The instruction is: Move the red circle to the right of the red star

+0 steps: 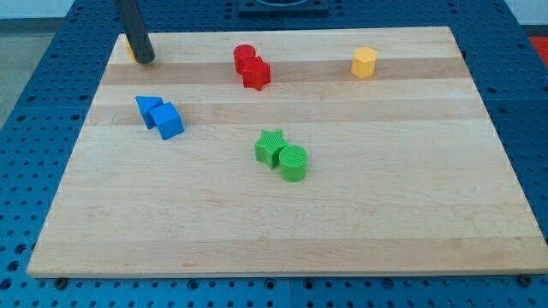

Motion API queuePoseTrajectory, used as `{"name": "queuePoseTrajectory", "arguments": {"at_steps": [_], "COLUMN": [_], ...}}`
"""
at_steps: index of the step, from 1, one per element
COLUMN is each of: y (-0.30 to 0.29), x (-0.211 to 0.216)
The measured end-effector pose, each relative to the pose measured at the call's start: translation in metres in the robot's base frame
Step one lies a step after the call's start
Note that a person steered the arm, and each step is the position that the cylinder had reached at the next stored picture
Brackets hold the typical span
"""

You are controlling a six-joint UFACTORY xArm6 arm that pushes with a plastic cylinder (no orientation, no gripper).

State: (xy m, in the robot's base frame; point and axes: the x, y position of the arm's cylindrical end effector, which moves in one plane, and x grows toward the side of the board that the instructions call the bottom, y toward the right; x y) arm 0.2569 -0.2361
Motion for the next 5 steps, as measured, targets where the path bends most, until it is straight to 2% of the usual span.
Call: {"name": "queuePoseTrajectory", "arguments": {"at_steps": [2, 5], "y": [0.006, 0.127], "x": [0.0, 0.02]}}
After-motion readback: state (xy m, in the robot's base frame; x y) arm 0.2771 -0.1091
